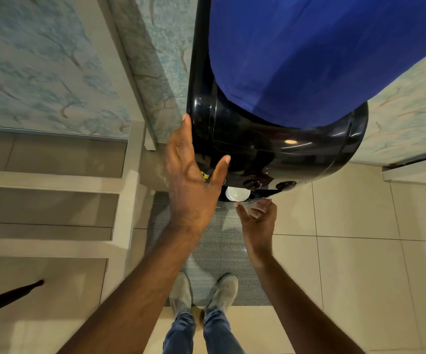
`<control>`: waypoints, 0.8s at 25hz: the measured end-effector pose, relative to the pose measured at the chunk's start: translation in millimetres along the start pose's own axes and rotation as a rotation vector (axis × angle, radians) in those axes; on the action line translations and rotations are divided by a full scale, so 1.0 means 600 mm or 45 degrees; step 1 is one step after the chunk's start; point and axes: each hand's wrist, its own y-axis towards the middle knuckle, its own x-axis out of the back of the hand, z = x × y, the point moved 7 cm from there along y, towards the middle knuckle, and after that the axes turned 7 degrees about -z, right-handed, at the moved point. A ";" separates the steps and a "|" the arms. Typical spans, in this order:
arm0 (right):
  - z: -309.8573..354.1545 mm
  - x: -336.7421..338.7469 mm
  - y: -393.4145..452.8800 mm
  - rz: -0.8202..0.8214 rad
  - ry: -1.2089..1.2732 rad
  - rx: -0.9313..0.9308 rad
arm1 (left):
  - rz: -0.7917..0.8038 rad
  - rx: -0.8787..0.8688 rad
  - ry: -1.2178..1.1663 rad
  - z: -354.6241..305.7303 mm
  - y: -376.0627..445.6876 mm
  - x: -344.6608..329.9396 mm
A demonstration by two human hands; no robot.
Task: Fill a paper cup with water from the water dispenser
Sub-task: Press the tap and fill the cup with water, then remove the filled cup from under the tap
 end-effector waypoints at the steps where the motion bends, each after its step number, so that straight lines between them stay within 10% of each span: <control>1: -0.009 -0.010 0.009 0.030 -0.088 0.015 | -0.009 -0.014 -0.009 -0.001 0.000 0.000; 20: -0.066 -0.100 0.088 0.123 -0.282 0.158 | -0.047 -0.017 -0.126 0.014 -0.001 -0.009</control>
